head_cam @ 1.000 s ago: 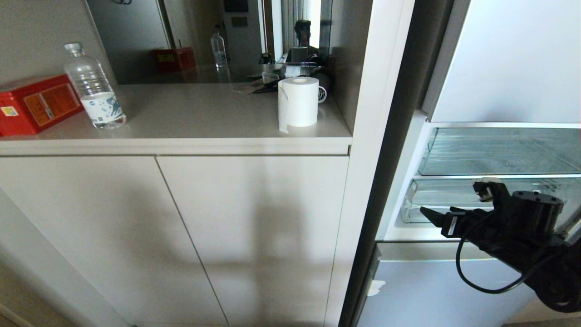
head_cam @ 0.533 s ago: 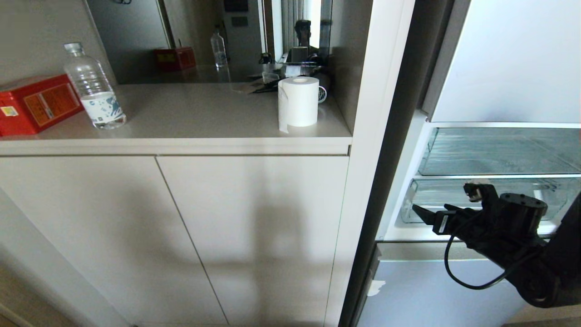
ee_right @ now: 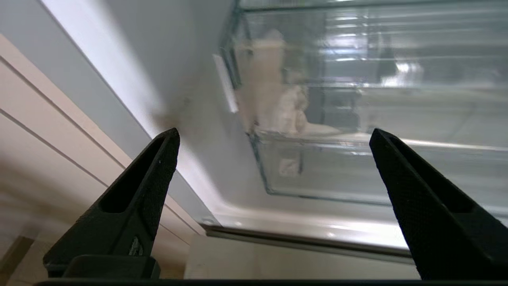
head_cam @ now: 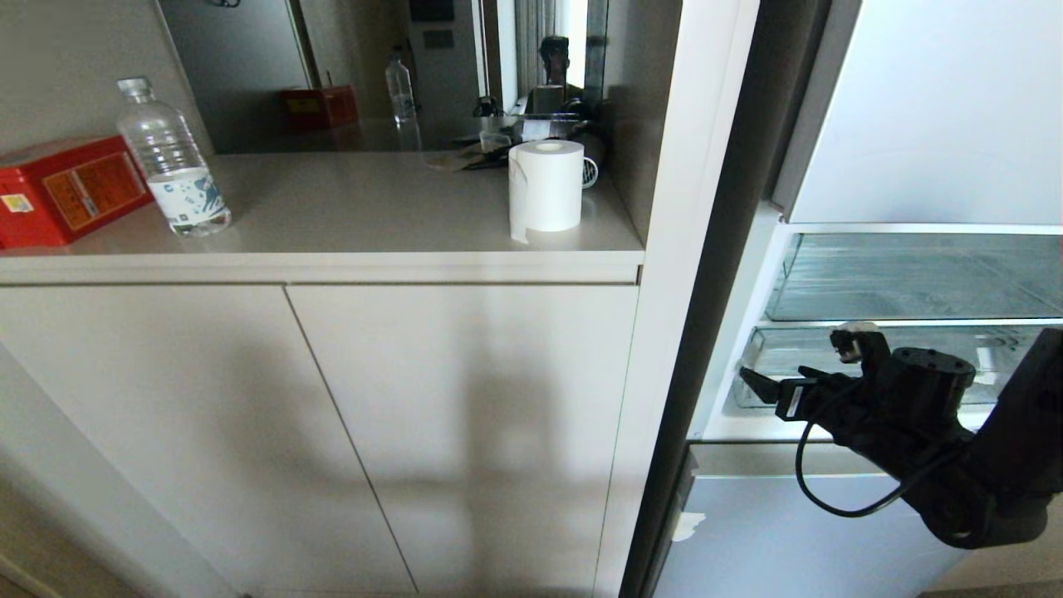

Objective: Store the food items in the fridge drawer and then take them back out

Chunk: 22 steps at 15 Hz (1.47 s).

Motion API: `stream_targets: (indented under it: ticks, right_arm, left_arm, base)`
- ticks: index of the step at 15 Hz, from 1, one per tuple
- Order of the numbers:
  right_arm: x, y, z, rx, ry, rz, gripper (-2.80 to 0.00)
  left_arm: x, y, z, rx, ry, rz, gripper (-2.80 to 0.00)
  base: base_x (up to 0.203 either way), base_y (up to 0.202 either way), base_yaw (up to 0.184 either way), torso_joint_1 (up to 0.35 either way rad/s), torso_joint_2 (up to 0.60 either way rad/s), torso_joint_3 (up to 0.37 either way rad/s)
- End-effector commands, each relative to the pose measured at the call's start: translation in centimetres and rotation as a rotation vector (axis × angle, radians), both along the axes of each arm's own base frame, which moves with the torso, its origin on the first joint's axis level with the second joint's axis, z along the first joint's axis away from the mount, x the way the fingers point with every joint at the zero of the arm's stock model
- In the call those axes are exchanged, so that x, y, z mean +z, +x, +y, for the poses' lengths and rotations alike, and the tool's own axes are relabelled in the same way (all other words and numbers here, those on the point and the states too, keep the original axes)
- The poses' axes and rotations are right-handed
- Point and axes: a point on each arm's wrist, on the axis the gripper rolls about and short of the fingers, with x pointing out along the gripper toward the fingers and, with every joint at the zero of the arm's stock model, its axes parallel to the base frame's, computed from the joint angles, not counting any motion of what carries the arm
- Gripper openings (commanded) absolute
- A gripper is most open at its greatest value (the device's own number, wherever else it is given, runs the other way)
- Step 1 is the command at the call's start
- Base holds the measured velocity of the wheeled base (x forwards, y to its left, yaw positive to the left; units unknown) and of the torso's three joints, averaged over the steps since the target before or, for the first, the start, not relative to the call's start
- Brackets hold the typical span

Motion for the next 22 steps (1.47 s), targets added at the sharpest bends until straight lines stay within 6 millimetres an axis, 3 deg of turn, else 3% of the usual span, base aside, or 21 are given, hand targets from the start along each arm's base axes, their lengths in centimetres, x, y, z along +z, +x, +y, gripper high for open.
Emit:
stream_targets:
  ticks: [1, 8, 15, 16, 22]
  right_arm:
    - [0.2, 0.3, 0.3, 0.007, 0.001, -0.018, 0.0]
    - [0.6, 1.2, 0.6, -0.023, -0.004, -0.051, 0.0]
    - [-0.5, 2.1, 0.6, -0.023, -0.003, -0.037, 0.0]
    - [-0.5, 2.1, 0.6, -0.023, -0.003, -0.037, -2.8]
    - [-0.3, 2.0, 2.9, 0.034, -0.004, -0.046, -2.8]
  left_arm:
    - [0.0, 0.0, 0.0, 0.001, 0.0, 0.001, -2.8]
    - [0.0, 0.0, 0.0, 0.001, 0.0, 0.001, -2.8]
    - [0.0, 0.0, 0.0, 0.001, 0.0, 0.001, -2.8]
    - [0.0, 0.0, 0.0, 0.001, 0.0, 0.001, -2.8]
    - [0.0, 0.0, 0.0, 0.001, 0.0, 0.001, -2.8]
  base:
    - [0.0, 0.0, 0.0, 0.0, 0.0, 0.0]
    - [0.0, 0.0, 0.0, 0.0, 0.0, 0.0]
    - [0.0, 0.0, 0.0, 0.0, 0.0, 0.0]
    - [0.0, 0.0, 0.0, 0.0, 0.0, 0.0]
    - [0.0, 0.0, 0.0, 0.0, 0.0, 0.0]
